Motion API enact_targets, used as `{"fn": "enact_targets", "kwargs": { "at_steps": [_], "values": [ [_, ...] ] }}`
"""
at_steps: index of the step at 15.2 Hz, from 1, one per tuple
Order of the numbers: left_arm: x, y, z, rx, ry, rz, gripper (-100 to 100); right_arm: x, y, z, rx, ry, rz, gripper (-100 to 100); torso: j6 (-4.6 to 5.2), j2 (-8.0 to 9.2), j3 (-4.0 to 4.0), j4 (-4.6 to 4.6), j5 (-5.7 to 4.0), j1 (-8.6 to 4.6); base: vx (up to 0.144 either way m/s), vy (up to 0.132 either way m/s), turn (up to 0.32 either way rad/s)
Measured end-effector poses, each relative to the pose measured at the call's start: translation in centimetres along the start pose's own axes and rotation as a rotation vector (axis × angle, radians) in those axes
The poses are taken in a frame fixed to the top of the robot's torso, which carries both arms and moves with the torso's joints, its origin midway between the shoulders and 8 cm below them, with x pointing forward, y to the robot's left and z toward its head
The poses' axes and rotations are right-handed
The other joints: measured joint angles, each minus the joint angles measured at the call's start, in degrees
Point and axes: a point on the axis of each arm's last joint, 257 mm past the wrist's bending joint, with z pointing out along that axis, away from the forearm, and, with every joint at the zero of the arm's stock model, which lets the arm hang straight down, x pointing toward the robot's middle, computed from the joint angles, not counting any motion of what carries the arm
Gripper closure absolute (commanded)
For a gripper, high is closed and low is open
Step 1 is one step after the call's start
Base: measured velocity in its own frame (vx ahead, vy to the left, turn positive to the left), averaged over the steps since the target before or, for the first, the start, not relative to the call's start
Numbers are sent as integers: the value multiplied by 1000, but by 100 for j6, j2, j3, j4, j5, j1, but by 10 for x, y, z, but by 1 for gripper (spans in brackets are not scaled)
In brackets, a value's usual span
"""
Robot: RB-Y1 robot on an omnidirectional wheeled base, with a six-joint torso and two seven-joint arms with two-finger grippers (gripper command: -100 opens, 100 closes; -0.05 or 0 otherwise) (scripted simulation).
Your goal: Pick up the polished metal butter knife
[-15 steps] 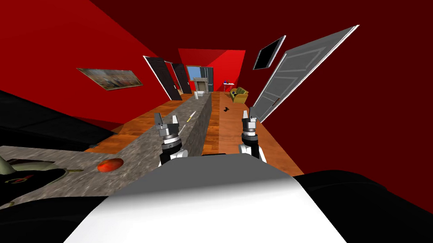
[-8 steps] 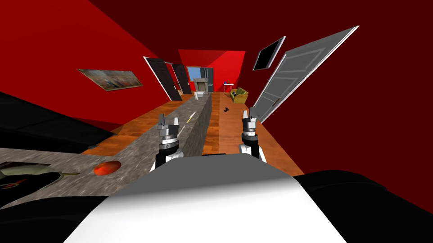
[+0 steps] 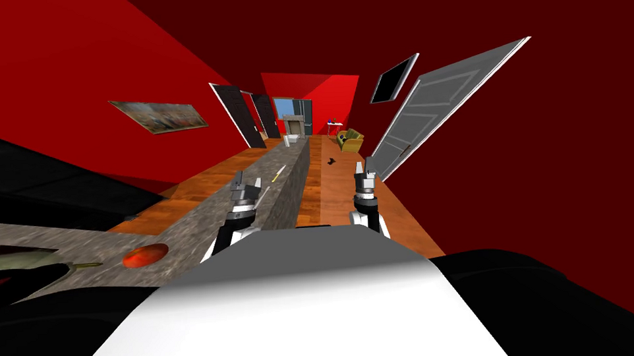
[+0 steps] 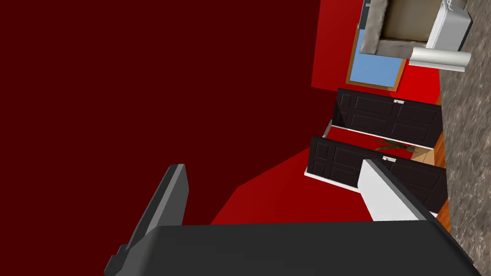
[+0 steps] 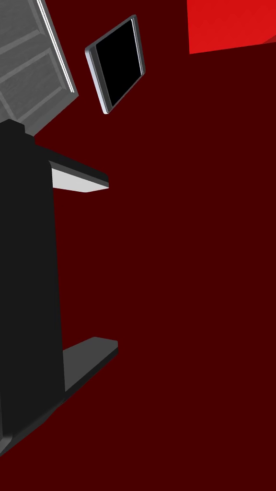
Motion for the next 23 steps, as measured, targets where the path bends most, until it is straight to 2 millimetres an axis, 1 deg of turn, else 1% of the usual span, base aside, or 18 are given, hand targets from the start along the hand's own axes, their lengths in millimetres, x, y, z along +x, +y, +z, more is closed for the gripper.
{"fn": "enact_targets", "kwargs": {
  "at_steps": [3, 5, 9, 16, 17, 19, 21, 23],
  "values": [
    [-16, 17, -7, -83, -9, -27, -100, 0, 0, 0, 0, 0, 0, 0, -1, -5, -3, -1, 0, 3, 84, 0, -1],
    [-23, 28, -7, -128, -17, -43, -100, 0, 0, 0, 0, 0, 0, 0, 0, -1, -1, 0, 0, 1, 59, -1, -3],
    [-42, 48, -20, -232, -44, -84, -100, 0, 0, 0, 0, 0, 0, 0, 0, -7, -4, -1, 0, 1, 79, -2, -1],
    [-70, 76, -38, -384, -100, -149, -100, 0, 0, 0, 0, 0, 0, 0, 0, 3, 2, 1, 1, 3, 65, -2, -3],
    [-75, 81, -44, -409, -111, -160, -100, 0, 0, 0, 0, 0, 0, 0, -1, 1, 1, 0, 1, 3, 86, -3, 0],
    [-80, 90, -49, -447, -130, -180, -100, 0, 0, 0, 0, 0, 0, 0, 0, 0, 0, 0, 0, -1, 63, -8, -3],
    [-92, 95, -58, -493, -155, -204, -100, 0, 0, 0, 0, 0, 0, 0, -1, 1, 0, 0, -1, -3, 63, -7, 1],
    [-95, 102, -62, -523, -169, -217, -100, 0, 0, 0, 0, 0, 0, 0, 0, 9, 5, 2, 0, -1, 41, 2, -3]
  ]
}}
